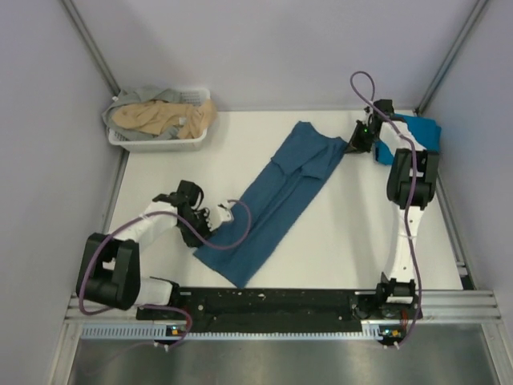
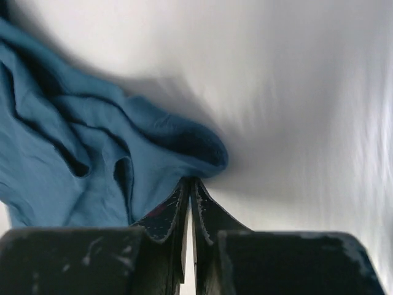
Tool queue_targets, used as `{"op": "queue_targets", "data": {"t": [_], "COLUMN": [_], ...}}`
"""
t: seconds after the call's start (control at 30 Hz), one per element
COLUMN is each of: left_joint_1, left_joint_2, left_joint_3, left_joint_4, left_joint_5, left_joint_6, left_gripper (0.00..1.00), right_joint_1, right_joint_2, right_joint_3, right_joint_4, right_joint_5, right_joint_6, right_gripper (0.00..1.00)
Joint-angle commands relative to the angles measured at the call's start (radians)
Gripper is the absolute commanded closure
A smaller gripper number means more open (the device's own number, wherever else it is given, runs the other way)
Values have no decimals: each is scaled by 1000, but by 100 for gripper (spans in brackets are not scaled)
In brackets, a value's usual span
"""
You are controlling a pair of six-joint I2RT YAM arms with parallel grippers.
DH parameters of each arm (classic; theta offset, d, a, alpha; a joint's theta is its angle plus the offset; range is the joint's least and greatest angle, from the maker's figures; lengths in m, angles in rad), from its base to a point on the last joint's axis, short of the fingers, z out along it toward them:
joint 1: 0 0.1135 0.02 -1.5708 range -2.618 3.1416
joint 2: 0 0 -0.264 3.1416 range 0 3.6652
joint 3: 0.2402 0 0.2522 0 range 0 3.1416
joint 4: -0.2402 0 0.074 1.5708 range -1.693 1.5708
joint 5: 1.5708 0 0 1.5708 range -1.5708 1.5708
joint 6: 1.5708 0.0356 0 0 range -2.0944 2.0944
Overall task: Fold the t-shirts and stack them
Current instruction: Rotate the tshirt 80 degrees, then grab the bottom of the folded rectangular tshirt with both arms
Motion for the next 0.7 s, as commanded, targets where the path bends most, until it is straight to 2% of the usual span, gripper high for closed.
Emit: {"op": "queue_targets", "data": {"t": [0.0, 0.1, 0.17, 0.2, 0.33, 0.43, 0.53, 0.6, 0.67], "left_joint_1": [-117, -186, -212, -210, -194, -196, -196, -196, -196], "left_joint_2": [-95, -80, -87, -92, -125, -124, -116, -124, -142], "left_joint_3": [27, 81, 95, 106, 120, 131, 126, 105, 68], "left_joint_4": [-254, -274, -278, -294, -326, -256, -163, -165, -206], "left_joint_5": [321, 428, 419, 412, 373, 372, 429, 501, 567], "left_joint_6": [52, 41, 44, 53, 102, 107, 119, 205, 330], "left_gripper": [67, 62, 59, 58, 52, 47, 43, 39, 36], "right_joint_1": [34, 46, 37, 31, 20, 26, 82, 156, 269], "right_joint_2": [227, 352, 331, 284, -6, -242, -515, -683, -853], "right_joint_3": [399, 669, 690, 650, 367, 100, -238, -481, -676], "right_joint_4": [37, 36, 39, 42, 51, 112, 291, 394, 482], "right_joint_5": [-163, -197, -177, -167, -110, -133, -238, -344, -532], "right_joint_6": [138, 204, 214, 188, -16, -130, -200, -338, -487], "right_gripper": [91, 76, 64, 61, 50, 42, 41, 41, 40]}}
